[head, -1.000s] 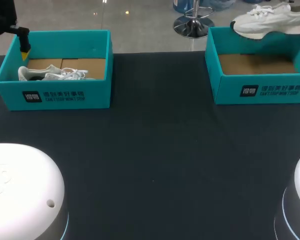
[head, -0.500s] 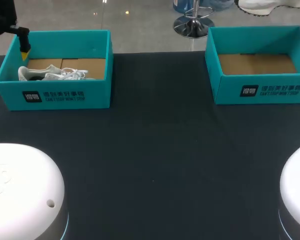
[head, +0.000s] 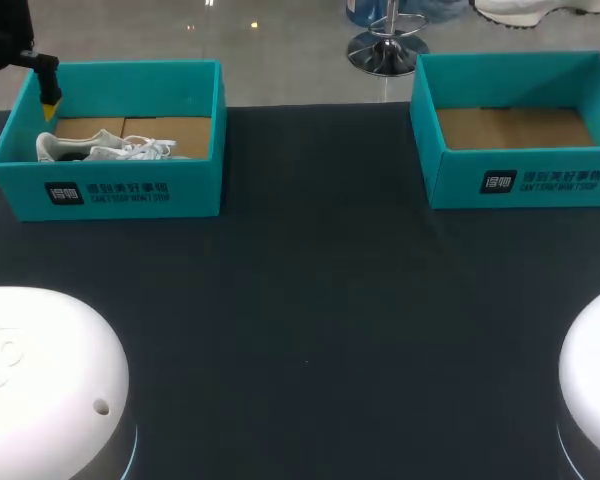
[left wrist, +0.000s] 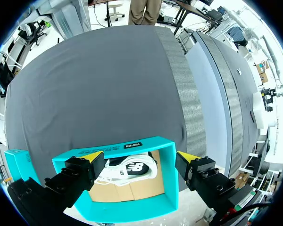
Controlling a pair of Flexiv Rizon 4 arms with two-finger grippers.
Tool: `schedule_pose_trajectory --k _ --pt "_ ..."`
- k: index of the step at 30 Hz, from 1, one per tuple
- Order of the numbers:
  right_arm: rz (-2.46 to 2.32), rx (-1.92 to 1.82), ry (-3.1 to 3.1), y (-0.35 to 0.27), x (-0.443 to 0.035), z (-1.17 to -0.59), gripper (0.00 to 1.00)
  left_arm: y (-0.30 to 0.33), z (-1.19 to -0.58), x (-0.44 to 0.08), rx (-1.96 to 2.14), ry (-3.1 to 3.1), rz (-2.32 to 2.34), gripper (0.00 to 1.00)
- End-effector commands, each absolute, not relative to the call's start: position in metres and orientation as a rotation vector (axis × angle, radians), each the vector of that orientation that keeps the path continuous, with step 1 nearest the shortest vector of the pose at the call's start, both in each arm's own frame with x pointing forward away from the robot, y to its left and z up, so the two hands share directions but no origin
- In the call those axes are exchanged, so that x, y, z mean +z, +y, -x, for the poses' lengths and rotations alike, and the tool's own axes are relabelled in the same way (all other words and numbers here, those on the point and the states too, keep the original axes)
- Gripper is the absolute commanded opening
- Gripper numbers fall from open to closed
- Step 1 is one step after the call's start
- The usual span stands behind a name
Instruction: Take the shoe out of the shoebox, open the shoe tongue, remove and reinsert the insole, then place the shoe into the shoebox
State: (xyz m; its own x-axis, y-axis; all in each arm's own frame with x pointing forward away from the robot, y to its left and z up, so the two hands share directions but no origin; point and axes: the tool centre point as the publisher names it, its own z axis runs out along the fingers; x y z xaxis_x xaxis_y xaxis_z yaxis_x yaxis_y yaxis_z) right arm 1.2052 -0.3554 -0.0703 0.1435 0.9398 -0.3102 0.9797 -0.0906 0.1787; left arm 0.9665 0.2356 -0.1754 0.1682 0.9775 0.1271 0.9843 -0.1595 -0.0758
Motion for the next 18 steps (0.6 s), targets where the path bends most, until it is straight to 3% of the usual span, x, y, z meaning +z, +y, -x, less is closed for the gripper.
schedule_pose_trajectory --k 1,18 --pt "-2.034 -0.181 1.849 -0.323 -0.053 -1.160 0.00 0.236 -0.965 -0.175 -0.076 -1.939 2.290 1.00" --pt "-1.986 -0.135 1.916 -0.187 -0.056 -0.959 0.00 0.236 -0.965 -0.175 -0.076 -1.939 2.290 1.00"
